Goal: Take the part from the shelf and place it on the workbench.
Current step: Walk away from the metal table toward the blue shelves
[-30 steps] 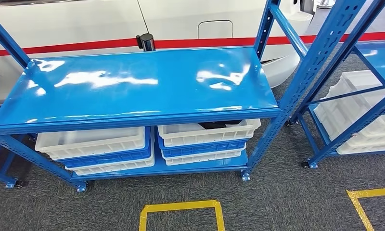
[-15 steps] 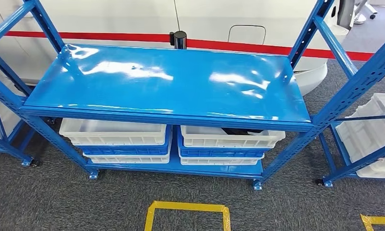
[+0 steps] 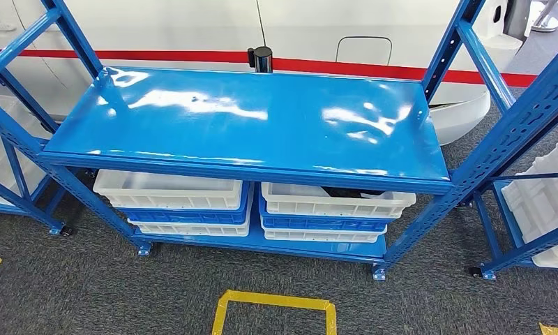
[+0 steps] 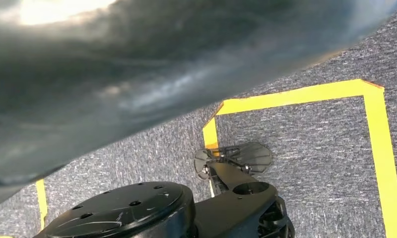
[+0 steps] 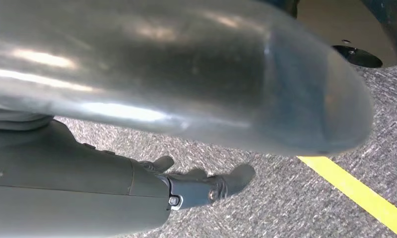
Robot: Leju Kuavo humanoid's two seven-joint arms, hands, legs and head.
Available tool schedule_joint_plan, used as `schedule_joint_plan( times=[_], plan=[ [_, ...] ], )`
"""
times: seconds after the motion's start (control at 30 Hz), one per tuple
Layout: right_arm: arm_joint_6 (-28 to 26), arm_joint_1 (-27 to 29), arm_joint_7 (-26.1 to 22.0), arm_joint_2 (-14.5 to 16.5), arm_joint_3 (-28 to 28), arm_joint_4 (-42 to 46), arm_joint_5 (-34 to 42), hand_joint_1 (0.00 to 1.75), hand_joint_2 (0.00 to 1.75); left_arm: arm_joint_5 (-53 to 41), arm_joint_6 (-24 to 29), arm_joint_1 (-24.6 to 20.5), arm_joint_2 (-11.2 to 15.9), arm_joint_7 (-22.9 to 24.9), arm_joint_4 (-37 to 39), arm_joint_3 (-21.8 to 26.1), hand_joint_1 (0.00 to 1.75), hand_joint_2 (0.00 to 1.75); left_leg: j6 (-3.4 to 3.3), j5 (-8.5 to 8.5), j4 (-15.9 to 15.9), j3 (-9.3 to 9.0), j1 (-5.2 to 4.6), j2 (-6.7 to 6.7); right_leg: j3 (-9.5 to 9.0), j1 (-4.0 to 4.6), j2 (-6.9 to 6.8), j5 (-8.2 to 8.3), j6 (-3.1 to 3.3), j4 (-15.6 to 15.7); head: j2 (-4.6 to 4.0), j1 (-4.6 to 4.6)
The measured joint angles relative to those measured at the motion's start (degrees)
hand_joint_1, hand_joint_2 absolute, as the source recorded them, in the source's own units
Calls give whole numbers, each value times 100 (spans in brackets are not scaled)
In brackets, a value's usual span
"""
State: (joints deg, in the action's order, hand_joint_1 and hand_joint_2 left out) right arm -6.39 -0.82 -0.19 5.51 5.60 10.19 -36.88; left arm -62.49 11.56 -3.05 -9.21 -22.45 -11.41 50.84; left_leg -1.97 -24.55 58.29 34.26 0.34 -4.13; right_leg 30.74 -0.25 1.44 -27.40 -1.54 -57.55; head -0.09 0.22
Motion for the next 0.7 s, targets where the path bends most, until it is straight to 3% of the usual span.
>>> schedule_joint_plan(
  times=[0.07,0.2,0.7],
  plan=[
    [-8,0,-1,-1,0,0,1,0,0,0,-1,0,-1,-1,0,0,0,0,49,3,-7,1,10,2,4,11,0,-3,4,-3,0,1],
    [-23,-1,-1,-2,0,0,0,0,0,0,-5,-1,-3,-1,1,0,0,0,207,-4,-15,4,32,4,20,23,0,-13,19,-8,0,4],
    [-8,-2,-10,-2,0,0,-32,0,0,0,-55,-1,0,-1,0,0,0,0,207,-8,-14,6,-28,3,49,-41,-1,-15,16,-6,0,4]
  ],
)
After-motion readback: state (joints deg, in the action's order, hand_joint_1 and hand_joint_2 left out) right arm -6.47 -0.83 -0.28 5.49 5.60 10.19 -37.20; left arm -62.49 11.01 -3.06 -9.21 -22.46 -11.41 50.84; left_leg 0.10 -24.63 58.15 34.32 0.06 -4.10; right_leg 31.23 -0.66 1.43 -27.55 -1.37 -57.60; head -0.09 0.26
